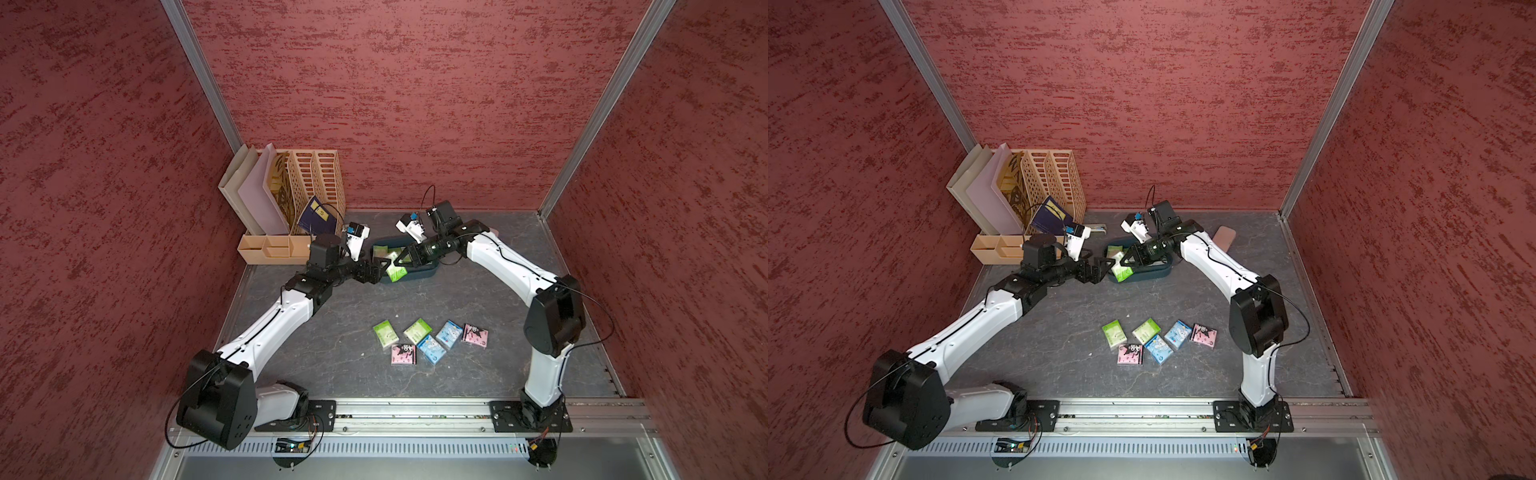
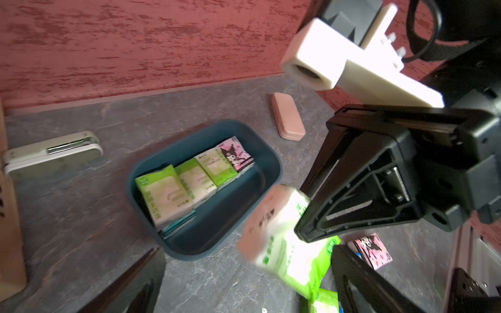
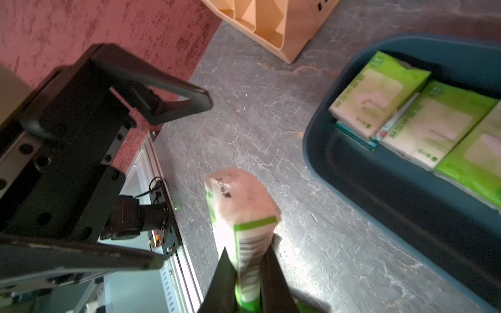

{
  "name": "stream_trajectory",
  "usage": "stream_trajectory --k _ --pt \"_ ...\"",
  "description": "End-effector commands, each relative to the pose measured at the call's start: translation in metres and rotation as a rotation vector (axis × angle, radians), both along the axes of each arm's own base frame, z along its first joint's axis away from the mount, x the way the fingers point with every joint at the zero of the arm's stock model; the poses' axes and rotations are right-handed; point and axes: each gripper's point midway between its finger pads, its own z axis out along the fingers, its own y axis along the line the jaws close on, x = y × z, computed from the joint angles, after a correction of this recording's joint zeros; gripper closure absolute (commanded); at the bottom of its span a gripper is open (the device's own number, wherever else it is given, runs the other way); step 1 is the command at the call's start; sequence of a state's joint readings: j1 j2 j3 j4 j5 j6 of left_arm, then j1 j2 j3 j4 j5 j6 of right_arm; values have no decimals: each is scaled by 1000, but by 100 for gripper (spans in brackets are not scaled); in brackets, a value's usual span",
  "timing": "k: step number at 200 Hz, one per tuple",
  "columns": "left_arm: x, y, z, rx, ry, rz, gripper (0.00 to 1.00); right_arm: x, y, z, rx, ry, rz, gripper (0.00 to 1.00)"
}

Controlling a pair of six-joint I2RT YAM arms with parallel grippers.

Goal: Put the pocket tissues into the storage box
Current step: Pick up the pocket tissues from the center of the board, then place the pocket tissues in the storage box.

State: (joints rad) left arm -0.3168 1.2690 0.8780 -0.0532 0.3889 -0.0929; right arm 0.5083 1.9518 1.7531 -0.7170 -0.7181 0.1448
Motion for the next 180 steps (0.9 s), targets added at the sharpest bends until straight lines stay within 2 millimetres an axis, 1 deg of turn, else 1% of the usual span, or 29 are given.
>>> stream_trajectory --k 1,25,44,75,95,127,134,158,180 --pt "11 18 12 -42 -27 101 0 42 -2 -20 14 102 -164 100" --pt "11 21 5 -38 -2 109 0 68 -3 -46 -6 159 -265 100" --pt "12 25 1 -38 10 126 0 86 -5 -55 9 175 -311 100" --pt "10 32 -3 -30 25 141 0 111 -16 -74 -7 179 -374 100" --pt "10 34 -6 -22 36 144 0 120 -19 -85 -17 186 -392 100" --pt "11 36 -11 -21 47 148 0 133 -16 -94 -17 192 -408 100" --pt "12 36 -11 -23 49 148 0 135 -15 -99 -18 200 -408 100" --pt "13 34 -14 -32 58 146 0 138 -13 -112 -29 216 -412 99" --pt "12 34 -15 -32 62 144 0 139 -10 -116 -14 230 -407 96"
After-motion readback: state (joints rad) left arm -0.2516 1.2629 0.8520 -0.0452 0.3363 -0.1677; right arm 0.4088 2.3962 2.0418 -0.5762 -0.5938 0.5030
